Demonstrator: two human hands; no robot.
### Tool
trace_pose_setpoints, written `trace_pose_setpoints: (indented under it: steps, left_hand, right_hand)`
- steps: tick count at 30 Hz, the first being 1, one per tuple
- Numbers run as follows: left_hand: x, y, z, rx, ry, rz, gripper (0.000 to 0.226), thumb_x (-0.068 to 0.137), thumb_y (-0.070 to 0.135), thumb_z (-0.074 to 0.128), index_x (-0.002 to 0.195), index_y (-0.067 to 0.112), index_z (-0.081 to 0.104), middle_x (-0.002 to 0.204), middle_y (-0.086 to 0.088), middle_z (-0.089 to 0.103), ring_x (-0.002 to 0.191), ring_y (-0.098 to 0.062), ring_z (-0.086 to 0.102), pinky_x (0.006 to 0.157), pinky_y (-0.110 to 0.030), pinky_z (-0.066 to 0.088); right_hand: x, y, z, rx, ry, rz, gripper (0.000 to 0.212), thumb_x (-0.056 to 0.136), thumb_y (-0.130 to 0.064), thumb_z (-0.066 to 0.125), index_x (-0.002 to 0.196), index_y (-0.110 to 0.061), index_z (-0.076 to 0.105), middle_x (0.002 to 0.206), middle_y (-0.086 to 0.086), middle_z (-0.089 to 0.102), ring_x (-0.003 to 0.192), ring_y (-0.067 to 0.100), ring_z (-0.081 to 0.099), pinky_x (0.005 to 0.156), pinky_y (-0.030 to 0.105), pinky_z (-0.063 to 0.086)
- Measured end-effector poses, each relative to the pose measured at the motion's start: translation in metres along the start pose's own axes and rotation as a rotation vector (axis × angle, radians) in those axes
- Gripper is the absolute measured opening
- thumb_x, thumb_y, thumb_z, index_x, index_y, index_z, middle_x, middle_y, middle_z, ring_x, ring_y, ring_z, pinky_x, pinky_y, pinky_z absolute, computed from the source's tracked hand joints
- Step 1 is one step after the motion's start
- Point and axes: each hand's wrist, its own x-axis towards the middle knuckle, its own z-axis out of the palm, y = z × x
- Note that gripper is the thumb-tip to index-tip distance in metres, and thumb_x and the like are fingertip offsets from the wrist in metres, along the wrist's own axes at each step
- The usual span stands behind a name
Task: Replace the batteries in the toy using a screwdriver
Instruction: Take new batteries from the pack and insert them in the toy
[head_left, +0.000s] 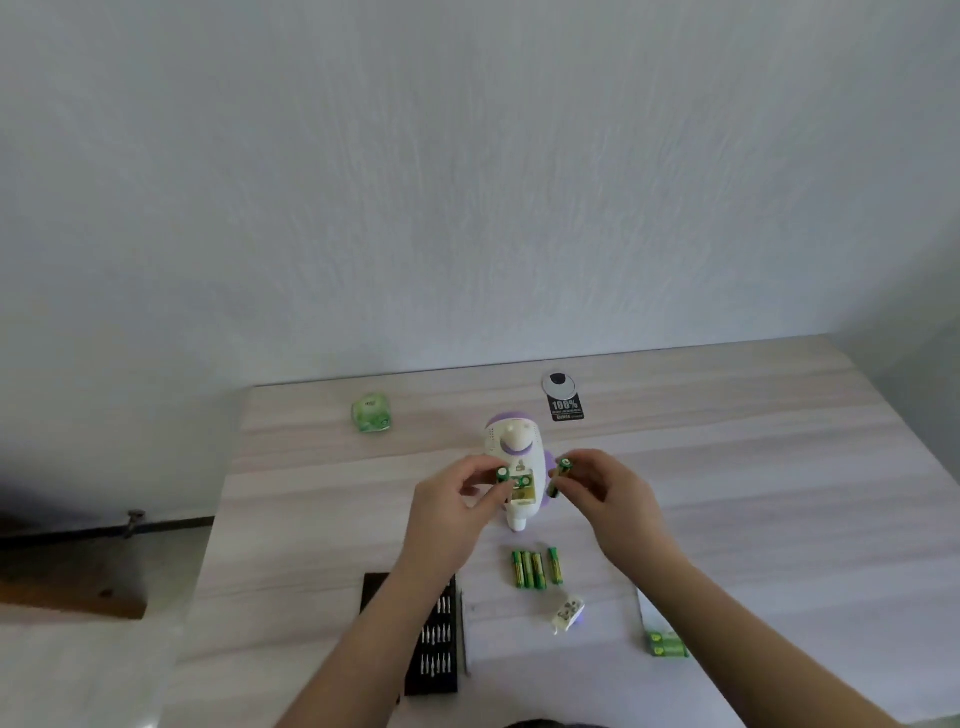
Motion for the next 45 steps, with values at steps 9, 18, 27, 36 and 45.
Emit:
trace_pose_setpoints:
  steps: [9, 18, 27, 36, 45]
  left_hand:
    - [-0.004, -0.04, 0.04, 0.219, 0.052, 0.021, 0.02, 0.083, 0.018, 0.073, 0.102, 0.024, 0.069, 0.091, 0.014, 0.068, 0.084, 0.0, 0.062, 0.074, -0.014, 0.049]
    - [0.003, -0.051, 0.057, 0.366, 0.017, 0.082, 0.021, 0.083, 0.014, 0.072, 0.103, 0.018, 0.068, 0.091, 0.007, 0.068, 0.081, -0.005, 0.06, 0.073, -0.015, 0.048]
    - [0.011, -0.056, 0.064, 0.458, 0.043, 0.091, 0.018, 0.078, 0.014, 0.075, 0.095, 0.017, 0.07, 0.084, 0.009, 0.062, 0.08, -0.005, 0.05, 0.07, -0.01, 0.036]
    - [0.016, -0.064, 0.066, 0.432, -0.01, 0.057, 0.022, 0.079, 0.014, 0.075, 0.1, 0.019, 0.07, 0.088, 0.015, 0.052, 0.077, -0.008, 0.052, 0.067, -0.007, 0.035]
    - [0.018, -0.067, 0.063, 0.4, -0.038, 0.044, 0.019, 0.082, 0.019, 0.072, 0.101, 0.018, 0.069, 0.09, 0.01, 0.058, 0.075, -0.004, 0.053, 0.067, -0.009, 0.039]
  right_hand:
    - [0.038, 0.061, 0.022, -0.184, -0.128, 0.034, 0.013, 0.085, -0.024, 0.071, 0.097, -0.024, 0.066, 0.088, -0.011, 0.07, 0.084, -0.001, 0.065, 0.076, 0.02, 0.053]
    - [0.048, 0.069, 0.024, -0.28, -0.143, -0.128, 0.019, 0.086, -0.022, 0.069, 0.104, -0.02, 0.068, 0.094, -0.008, 0.07, 0.086, 0.004, 0.062, 0.081, 0.02, 0.051]
    - [0.052, 0.076, 0.032, -0.422, -0.172, -0.234, 0.019, 0.087, -0.022, 0.067, 0.105, -0.017, 0.068, 0.096, -0.002, 0.067, 0.088, 0.014, 0.061, 0.076, 0.024, 0.048]
    - [0.054, 0.086, 0.042, -0.511, -0.086, -0.307, 0.017, 0.081, -0.021, 0.073, 0.098, -0.017, 0.071, 0.087, 0.001, 0.065, 0.083, 0.02, 0.059, 0.067, 0.025, 0.045]
    - [0.05, 0.088, 0.042, -0.518, -0.065, -0.31, 0.019, 0.082, -0.02, 0.073, 0.1, -0.016, 0.071, 0.084, 0.001, 0.065, 0.08, 0.02, 0.06, 0.066, 0.027, 0.047]
